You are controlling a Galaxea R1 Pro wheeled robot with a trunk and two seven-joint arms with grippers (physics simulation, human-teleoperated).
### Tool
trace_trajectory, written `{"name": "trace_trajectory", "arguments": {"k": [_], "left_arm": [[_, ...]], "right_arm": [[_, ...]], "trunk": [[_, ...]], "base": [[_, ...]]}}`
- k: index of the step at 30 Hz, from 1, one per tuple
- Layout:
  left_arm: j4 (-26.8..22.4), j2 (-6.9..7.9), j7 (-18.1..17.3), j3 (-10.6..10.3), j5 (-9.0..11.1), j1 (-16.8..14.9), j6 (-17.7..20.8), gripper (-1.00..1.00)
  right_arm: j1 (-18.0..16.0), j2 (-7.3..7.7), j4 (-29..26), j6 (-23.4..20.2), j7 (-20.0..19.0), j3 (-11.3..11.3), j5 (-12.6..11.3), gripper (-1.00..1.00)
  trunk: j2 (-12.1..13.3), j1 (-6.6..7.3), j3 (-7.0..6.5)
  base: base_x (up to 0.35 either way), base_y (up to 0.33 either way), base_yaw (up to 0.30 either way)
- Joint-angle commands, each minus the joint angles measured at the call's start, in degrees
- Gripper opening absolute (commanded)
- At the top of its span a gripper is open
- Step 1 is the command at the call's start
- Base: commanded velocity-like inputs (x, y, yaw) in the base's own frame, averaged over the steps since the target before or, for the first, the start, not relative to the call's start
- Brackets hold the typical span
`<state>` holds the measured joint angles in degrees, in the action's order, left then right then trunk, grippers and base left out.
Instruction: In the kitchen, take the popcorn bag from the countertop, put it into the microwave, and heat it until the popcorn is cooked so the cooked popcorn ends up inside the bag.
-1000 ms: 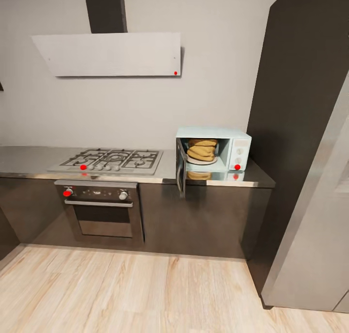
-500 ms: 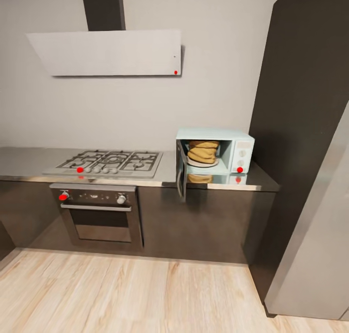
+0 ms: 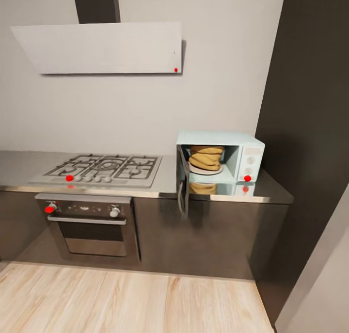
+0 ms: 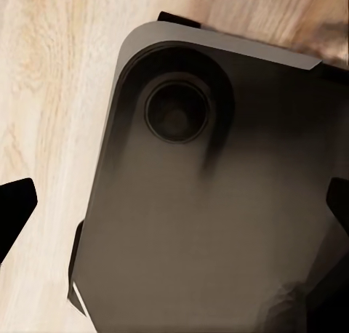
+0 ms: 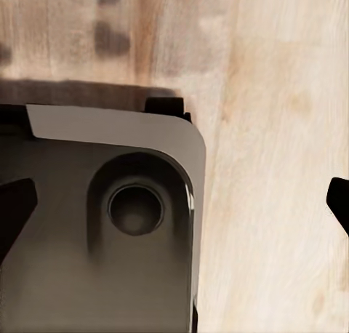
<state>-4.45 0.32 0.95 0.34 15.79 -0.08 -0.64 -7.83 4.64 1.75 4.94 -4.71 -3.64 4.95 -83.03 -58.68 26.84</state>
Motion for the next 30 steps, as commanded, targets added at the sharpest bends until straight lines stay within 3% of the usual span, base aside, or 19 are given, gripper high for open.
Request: {"name": "trace_trajectory", "arguments": {"k": [1,11,30], "left_arm": [[0.0,0.0,0.1,0.0,0.2,0.0,-0.1,1.0],[-0.1,-0.05,0.1,0.1,0.2,0.0,-0.1,1.0],[-0.2,-0.06,0.1,0.0,0.3,0.0,-0.1,1.0]], "right_arm": [[-0.1,-0.01,0.2,0.4,-0.1,-0.4,0.6,1.0],[-0.1,-0.07,0.2,1.9,-0.1,-0.4,0.3,1.0],[-0.1,0.04,0.2,1.9,-0.1,-0.7,0.2,1.0]], "trunk": [[0.0,-0.03,0.05],[0.0,-0.03,0.05],[0.0,-0.03,-0.35]], "base": [[0.321,0.0,0.0],[0.116,0.0,-0.009],[0.0,0.0,-0.204]]}}
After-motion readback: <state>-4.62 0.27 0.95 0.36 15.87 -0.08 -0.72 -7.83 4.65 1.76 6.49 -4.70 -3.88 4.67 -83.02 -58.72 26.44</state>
